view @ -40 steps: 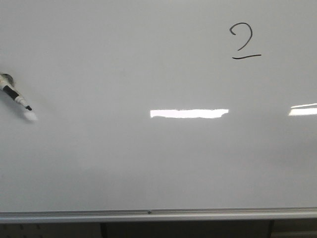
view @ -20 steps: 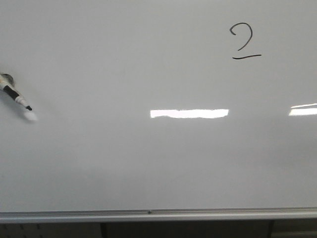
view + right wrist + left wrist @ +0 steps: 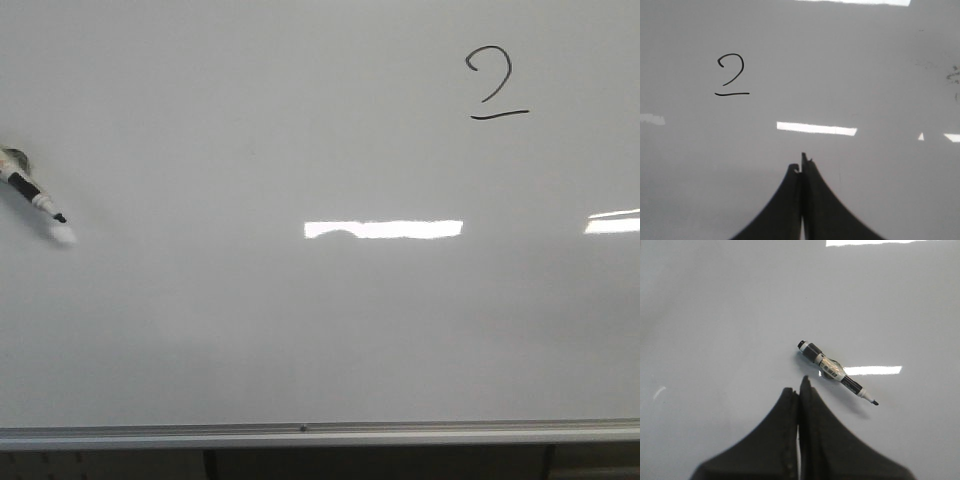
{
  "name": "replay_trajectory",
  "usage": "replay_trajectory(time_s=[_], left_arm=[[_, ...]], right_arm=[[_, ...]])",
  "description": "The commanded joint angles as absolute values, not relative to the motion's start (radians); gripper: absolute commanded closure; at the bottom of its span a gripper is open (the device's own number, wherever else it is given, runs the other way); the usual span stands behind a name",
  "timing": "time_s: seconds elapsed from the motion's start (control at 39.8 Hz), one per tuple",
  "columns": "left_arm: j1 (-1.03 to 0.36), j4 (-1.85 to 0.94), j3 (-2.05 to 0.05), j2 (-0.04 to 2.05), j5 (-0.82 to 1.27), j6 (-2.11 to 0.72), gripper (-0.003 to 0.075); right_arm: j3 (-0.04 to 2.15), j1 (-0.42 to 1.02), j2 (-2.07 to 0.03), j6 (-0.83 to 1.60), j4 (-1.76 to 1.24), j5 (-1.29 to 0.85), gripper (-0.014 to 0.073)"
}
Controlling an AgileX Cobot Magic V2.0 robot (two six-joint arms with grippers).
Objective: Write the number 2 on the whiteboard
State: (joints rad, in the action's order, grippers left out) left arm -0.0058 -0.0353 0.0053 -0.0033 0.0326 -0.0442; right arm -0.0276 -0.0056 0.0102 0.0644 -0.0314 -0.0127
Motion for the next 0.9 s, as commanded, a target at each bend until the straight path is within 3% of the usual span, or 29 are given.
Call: replay_trajectory(time_s=[0.0, 0.35, 0.88], left_arm=[[-0.007, -0.037, 0.027, -0.021, -0.047, -0.032, 0.074], [-0.007, -0.037, 0.027, -0.021, -0.047, -0.032, 0.074], [-0.007, -0.037, 0.027, -0.021, -0.047, -0.032, 0.074]], right_arm=[[-0.027, -0.01, 0.027, 0.085, -0.043, 0.048, 0.0662], [-0.027, 0.045, 0.028, 0.081, -0.043, 0.047, 0.0662], [-0.027, 0.0, 0.029, 0.0, -0.052, 0.088, 0.0662]])
